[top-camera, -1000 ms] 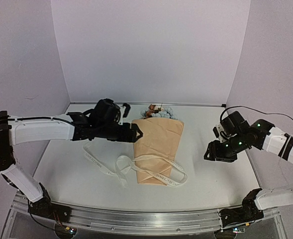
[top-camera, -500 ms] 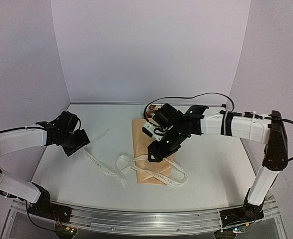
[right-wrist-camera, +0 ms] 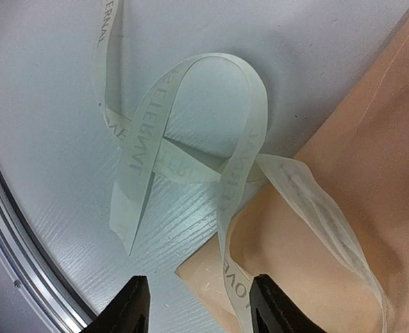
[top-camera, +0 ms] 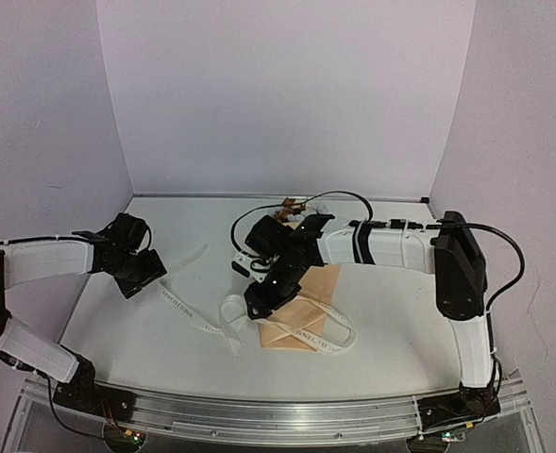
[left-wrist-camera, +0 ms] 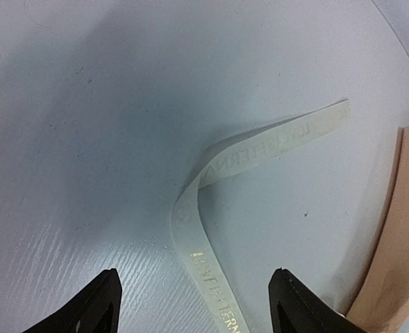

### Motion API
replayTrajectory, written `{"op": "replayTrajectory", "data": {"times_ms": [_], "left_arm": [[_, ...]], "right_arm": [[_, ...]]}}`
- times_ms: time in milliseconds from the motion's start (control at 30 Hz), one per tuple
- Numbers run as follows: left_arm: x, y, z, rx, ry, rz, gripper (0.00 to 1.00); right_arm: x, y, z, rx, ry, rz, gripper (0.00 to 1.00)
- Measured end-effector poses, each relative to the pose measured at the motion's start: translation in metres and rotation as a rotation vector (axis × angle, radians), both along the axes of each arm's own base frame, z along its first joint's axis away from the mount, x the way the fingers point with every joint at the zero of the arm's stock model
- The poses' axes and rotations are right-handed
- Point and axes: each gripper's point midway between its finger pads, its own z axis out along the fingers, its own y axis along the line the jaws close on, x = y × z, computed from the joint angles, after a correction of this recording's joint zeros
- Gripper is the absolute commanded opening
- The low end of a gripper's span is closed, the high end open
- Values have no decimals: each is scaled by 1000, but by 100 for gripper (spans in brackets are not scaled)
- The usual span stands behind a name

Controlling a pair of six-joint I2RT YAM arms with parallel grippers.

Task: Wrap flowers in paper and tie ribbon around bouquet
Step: Pick up the ribbon from the folded bouquet.

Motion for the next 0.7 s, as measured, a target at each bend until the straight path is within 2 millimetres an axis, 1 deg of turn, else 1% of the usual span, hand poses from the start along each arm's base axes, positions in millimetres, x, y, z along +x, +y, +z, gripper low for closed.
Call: {"op": "replayTrajectory", "data": {"times_ms": [133, 267, 400, 467, 567, 667, 700], "left_arm": [[15, -4, -18, 39, 36, -27, 69], [27, -9, -35, 59, 66, -39, 64], [29, -9, -52, 75, 101, -38, 55], [28, -7, -57, 88, 113, -32, 49], [31, -6, -59, 95, 109, -22, 41], [35, -5, -60, 104, 104, -17, 27], [37, -5, -61, 105, 101, -8, 19]], "right_arm": [[-1, 0, -14, -23, 14, 2, 49], [-2, -1, -22, -38, 24, 2, 47], [-3, -1, -26, -44, 30, 4, 45], [-4, 0, -28, -47, 31, 6, 44], [-6, 0, -31, -53, 35, 9, 41], [-7, 0, -36, -63, 40, 7, 35], [-7, 0, -38, -67, 39, 8, 29]]}}
